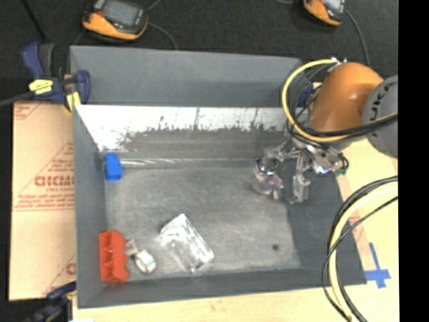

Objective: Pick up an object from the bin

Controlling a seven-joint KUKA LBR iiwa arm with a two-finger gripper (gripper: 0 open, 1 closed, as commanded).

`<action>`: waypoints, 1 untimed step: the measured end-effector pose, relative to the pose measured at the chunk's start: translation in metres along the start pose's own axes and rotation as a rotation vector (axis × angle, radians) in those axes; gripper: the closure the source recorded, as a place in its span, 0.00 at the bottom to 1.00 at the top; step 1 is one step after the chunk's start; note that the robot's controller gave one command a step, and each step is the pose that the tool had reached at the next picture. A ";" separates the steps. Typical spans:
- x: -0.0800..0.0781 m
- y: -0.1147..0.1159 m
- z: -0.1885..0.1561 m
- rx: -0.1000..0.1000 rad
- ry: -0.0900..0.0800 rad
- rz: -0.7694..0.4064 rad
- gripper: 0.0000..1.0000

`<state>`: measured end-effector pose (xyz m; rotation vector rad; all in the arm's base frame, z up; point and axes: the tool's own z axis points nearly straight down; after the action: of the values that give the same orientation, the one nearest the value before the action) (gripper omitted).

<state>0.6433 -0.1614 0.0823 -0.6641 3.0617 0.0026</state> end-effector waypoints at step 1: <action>0.001 -0.001 -0.001 0.002 0.001 0.001 1.00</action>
Offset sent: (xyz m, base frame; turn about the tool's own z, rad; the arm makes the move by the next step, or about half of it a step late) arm 0.0000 0.0000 0.0000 0.0000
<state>0.6429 -0.1626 0.0835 -0.6626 3.0628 -0.0009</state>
